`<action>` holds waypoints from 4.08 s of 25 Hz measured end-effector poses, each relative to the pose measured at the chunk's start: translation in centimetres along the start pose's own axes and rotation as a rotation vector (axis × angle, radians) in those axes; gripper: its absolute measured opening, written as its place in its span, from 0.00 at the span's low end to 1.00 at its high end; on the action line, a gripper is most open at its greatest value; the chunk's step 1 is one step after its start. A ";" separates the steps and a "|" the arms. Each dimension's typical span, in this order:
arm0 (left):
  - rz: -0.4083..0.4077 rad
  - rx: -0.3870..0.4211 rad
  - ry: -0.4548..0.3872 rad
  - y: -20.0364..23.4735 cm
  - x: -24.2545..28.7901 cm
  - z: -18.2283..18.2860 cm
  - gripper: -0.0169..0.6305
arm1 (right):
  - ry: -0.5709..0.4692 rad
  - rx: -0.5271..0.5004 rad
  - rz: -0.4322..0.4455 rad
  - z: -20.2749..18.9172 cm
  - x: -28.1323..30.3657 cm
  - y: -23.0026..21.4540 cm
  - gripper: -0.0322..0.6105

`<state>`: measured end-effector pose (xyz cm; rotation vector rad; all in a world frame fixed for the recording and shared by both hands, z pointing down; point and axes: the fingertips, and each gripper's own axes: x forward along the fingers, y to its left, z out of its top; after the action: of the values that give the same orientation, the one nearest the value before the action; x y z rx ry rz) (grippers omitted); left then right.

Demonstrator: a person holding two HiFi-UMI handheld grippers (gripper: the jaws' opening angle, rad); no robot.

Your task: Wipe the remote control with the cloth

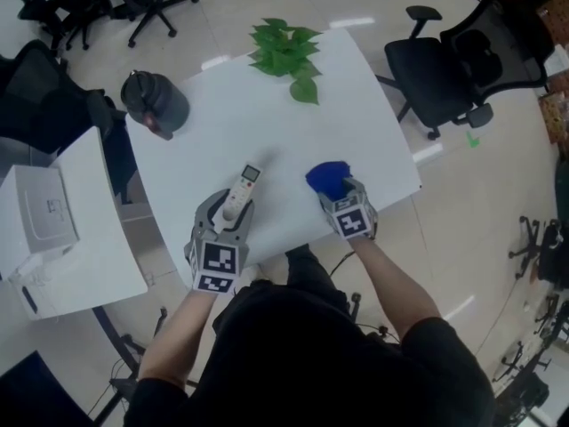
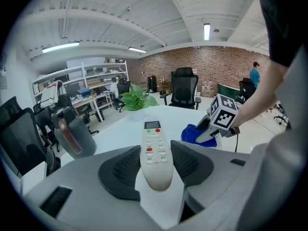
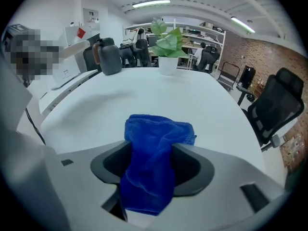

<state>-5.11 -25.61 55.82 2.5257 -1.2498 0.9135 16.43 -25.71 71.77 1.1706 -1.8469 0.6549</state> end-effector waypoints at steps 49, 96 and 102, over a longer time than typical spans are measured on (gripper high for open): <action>0.119 0.715 -0.197 -13.0 -18.8 1.4 0.34 | -0.472 -0.461 0.224 6.8 -31.7 21.0 0.17; -0.807 -1.060 -0.691 -11.0 -23.5 7.7 0.34 | -0.842 0.063 0.715 9.0 -35.2 23.0 0.18; -0.842 -1.054 -0.670 -12.4 -23.4 7.4 0.34 | -0.889 0.080 0.671 10.9 -36.3 19.7 0.18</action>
<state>-3.02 -5.38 37.29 2.0440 -0.3841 -0.6630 2.53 -8.64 35.14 0.9375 -3.0609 0.6039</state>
